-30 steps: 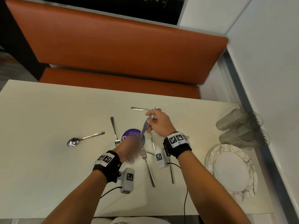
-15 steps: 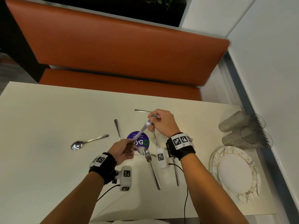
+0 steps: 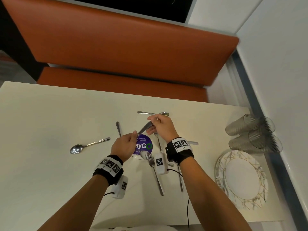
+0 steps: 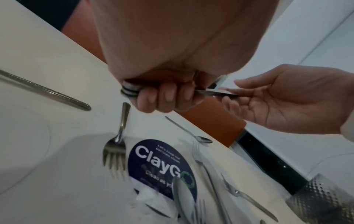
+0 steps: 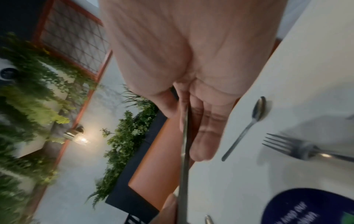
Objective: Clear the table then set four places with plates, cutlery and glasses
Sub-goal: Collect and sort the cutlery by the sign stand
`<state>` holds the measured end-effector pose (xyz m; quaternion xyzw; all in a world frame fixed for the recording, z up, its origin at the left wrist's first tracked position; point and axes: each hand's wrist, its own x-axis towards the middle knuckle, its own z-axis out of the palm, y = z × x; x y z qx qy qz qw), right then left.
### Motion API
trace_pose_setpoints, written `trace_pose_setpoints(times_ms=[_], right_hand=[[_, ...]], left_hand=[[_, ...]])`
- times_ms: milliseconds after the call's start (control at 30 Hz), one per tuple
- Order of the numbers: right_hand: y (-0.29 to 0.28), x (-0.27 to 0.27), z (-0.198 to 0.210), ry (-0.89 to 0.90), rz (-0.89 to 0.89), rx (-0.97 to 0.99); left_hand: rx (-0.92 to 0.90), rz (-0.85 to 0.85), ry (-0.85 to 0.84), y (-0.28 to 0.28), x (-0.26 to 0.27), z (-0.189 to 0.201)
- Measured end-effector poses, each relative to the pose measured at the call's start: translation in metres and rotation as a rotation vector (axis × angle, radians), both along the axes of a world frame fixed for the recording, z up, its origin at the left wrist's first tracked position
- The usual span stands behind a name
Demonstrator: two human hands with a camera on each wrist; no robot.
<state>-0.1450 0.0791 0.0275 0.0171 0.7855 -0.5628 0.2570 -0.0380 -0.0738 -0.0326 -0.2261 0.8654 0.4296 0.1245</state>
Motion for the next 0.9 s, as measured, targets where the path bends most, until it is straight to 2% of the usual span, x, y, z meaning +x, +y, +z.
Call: trace_pose_setpoints(times_ms=[67, 100, 167, 233, 300, 367, 467, 600, 733, 800, 900], right_hand=[[0.001, -0.004, -0.021, -0.066, -0.064, 0.032], [0.004, -0.002, -0.032, -0.026, -0.069, 0.168], [0.012, 0.004, -0.055, 0.109, 0.041, 0.511], [0.017, 0.016, -0.078, 0.17, 0.23, 0.688], [0.023, 0.03, -0.091, 0.191, 0.339, 0.724], [0.032, 0.039, -0.095, 0.201, 0.348, 0.735], [0.048, 0.052, -0.095, 0.178, 0.416, 0.792], [0.062, 0.076, -0.093, 0.201, 0.603, 0.932], [0.066, 0.082, -0.087, 0.224, 0.745, 1.049], [0.062, 0.076, -0.081, 0.244, 0.706, 1.02], [0.042, 0.064, -0.076, 0.304, 0.536, 0.81]], left_hand=[[-0.071, 0.019, -0.056, -0.005, 0.001, -0.004], [-0.093, 0.031, -0.076, -0.008, 0.003, -0.004], [-0.104, 0.054, -0.107, -0.014, 0.01, -0.008], [-0.111, 0.083, -0.14, -0.022, 0.015, -0.014], [-0.129, 0.09, -0.154, -0.029, 0.019, -0.016], [-0.153, 0.083, -0.161, -0.037, 0.019, -0.017], [-0.176, 0.069, -0.165, -0.048, 0.014, -0.022], [-0.244, 0.019, -0.122, -0.052, 0.0, -0.033], [-0.303, 0.005, -0.157, -0.049, -0.01, -0.044], [-0.341, -0.021, -0.185, -0.049, -0.008, -0.048], [-0.343, -0.005, -0.182, -0.054, 0.001, -0.05]])
